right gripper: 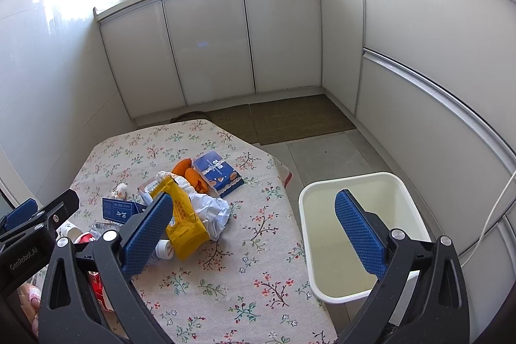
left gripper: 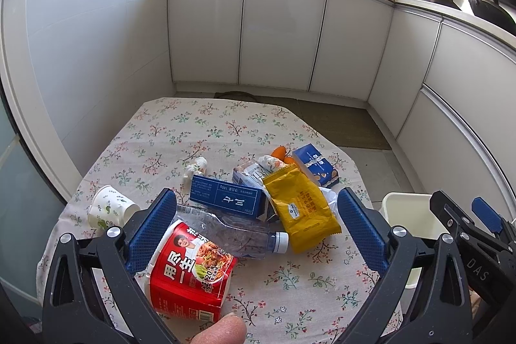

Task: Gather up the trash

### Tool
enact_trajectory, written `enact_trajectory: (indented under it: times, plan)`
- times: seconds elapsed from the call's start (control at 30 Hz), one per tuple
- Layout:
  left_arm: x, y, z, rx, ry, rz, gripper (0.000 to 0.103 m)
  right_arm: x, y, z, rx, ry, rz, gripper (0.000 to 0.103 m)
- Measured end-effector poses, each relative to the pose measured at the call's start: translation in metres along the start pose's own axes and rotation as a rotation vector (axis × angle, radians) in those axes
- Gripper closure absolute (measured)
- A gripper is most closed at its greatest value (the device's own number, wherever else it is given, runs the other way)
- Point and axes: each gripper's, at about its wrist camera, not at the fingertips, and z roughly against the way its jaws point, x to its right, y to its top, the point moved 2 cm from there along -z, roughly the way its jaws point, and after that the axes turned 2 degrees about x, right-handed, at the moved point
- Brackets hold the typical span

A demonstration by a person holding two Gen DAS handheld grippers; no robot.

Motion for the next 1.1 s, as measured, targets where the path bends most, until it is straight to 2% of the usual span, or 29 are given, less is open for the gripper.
enact_trajectory:
  times: [1.1]
  plan:
    - [-0.0009,0.0002,-0.0017,-0.012,-0.001,0.007,0.007,0.0008,-0.0019,-0.0012,-0.004,0.001,0.002,0.005]
